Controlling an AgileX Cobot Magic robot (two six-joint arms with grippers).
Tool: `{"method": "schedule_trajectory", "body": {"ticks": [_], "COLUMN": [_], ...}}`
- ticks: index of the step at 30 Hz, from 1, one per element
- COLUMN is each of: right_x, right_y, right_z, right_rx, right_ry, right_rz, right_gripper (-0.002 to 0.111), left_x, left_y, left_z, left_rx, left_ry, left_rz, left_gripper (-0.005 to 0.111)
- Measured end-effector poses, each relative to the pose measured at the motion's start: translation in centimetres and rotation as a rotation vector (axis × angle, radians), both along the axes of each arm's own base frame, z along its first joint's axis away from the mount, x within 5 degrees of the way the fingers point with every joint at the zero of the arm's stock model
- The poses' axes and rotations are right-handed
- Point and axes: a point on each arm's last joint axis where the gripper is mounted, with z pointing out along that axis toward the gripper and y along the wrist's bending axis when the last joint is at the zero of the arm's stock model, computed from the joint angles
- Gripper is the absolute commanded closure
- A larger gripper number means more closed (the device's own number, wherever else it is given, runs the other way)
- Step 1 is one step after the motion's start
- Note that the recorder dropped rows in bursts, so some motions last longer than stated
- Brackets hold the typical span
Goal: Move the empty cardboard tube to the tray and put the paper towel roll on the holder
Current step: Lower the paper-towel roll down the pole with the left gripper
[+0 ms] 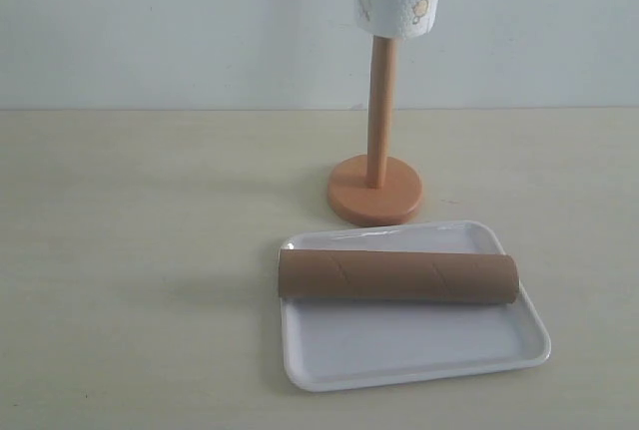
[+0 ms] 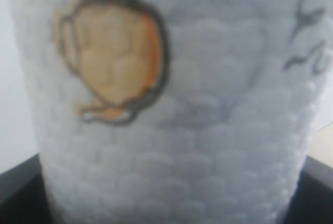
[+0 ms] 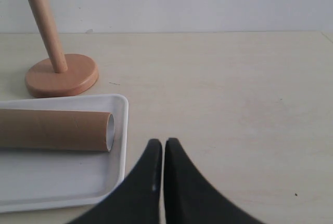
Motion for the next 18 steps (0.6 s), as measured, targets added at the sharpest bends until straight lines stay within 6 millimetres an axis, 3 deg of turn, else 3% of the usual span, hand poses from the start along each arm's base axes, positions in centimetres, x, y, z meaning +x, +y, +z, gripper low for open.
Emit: {"method": "schedule_trajectory", "body": {"ticks": [18], "right_x": [0.0], "right_y": [0.0], "right_z": [0.0], "right_rx": [0.0], "right_ry": [0.0], "right_rz": [0.0], "right_gripper": [0.107], "left_x": [0.4], "left_y": [0.1], "left_z": [-2.7], "left_rx": [0.016], "left_ry": [0.057], "left_rz": [-0.015], "left_gripper": [0.103]}}
